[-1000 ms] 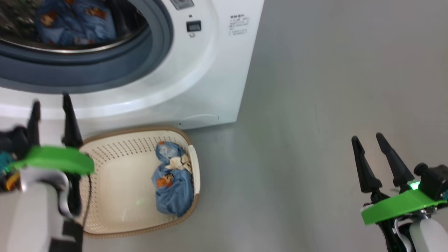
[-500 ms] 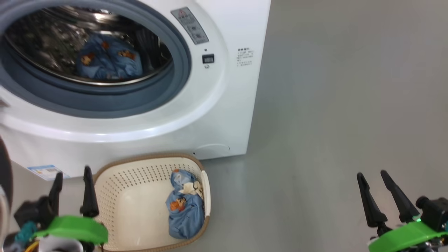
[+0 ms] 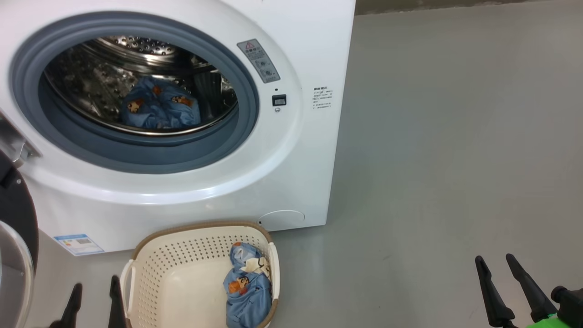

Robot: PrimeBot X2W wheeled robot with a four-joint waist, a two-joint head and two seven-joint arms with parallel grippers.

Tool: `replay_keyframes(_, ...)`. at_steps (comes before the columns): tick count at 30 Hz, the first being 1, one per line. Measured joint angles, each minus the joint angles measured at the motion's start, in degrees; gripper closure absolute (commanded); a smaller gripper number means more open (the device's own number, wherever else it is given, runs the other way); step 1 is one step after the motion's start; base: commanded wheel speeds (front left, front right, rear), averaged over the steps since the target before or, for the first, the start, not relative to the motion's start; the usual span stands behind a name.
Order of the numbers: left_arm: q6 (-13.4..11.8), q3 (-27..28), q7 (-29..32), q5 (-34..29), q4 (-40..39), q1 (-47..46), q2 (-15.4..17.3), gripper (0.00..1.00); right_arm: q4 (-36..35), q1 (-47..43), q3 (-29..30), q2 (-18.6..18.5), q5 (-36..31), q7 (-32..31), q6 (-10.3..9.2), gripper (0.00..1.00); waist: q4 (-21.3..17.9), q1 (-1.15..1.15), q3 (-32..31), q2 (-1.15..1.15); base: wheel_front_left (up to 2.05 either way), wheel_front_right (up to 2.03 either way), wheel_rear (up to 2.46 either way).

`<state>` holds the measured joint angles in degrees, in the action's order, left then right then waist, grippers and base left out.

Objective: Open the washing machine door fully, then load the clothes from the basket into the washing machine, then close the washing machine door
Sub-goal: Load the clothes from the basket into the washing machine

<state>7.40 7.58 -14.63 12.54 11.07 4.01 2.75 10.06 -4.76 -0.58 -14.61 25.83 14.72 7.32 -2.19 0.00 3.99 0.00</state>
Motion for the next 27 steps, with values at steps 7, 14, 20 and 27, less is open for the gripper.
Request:
replay_keyframes(7, 0.0, 0.64, 0.0, 0.0, -2.41, 2.1, -0.08, 0.0, -0.13, -0.26, 0.49, 0.1, 0.0, 0.0, 0.0, 0.0, -0.22, 0.0, -0.34, 0.0, 0.0, 0.0, 0.0)
replay_keyframes(14, 0.0, 0.73, 0.0, 0.0, -2.71, 2.21, -0.2, 0.0, -0.21, -0.25, 0.37, 0.31, 0.0, 0.0, 0.0, 0.0, -0.4, 0.0, -0.12, 0.0, 0.0, 0.0, 0.0)
replay_keyframes(20, 0.0, 0.22, 0.0, 0.57, -1.55, 2.19, -0.22, 0.0, -0.64, -0.09, 0.22, 0.31, 0.0, 0.0, 0.0, 0.0, -0.62, 0.0, 1.01, 0.0, 0.0, 0.0, 0.0)
replay_keyframes(27, 0.0, -4.85, 0.0, 3.54, 5.49, -0.69, -0.25, 0.0, -1.32, 3.91, -0.29, 1.01, 0.01, 0.0, 0.0, 0.0, -1.3, 0.0, 4.95, 0.0, 0.0, 0.0, 0.0)
